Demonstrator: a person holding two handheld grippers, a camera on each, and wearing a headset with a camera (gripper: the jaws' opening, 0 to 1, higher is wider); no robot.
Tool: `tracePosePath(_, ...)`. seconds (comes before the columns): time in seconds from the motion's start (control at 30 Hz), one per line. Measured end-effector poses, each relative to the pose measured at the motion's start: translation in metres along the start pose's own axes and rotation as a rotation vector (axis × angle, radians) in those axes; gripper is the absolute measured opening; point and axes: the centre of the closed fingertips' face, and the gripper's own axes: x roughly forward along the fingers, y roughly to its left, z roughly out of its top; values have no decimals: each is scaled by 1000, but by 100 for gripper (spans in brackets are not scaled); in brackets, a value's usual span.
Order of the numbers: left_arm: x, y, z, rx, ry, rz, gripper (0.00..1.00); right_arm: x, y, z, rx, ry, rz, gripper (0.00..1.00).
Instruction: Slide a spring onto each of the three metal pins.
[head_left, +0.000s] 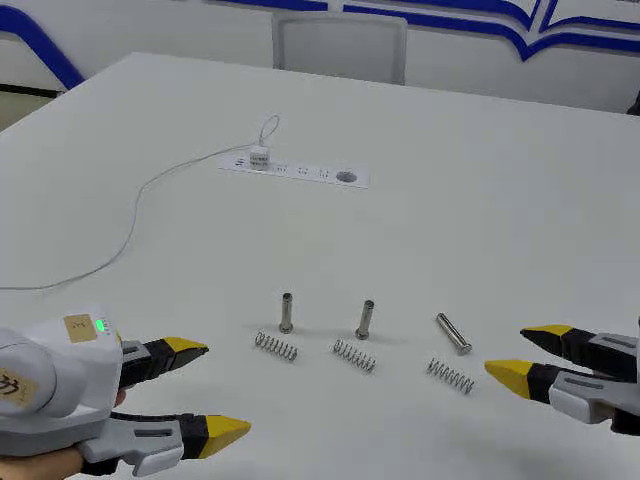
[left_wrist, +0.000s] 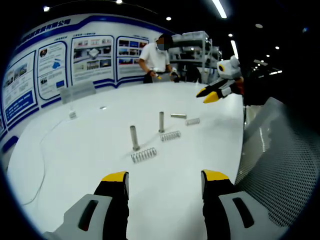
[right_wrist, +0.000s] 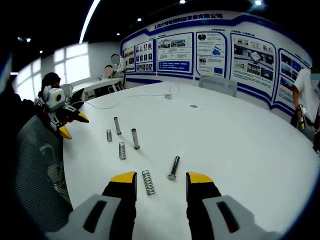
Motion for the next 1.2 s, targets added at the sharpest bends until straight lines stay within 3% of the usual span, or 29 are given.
tracePosePath(0.6, 1, 0, 0, -2, -4, -8, 60, 38, -15, 22, -37, 99, -33, 29)
tracePosePath(1.0, 1, 2, -2, -3, -2, -7, 59, 65, -25, 19, -45, 212, -42, 23)
tracePosePath(1.2, 1, 2, -3, -6, -1, -6, 59, 79, -32, 7, -32, 305, -52, 21)
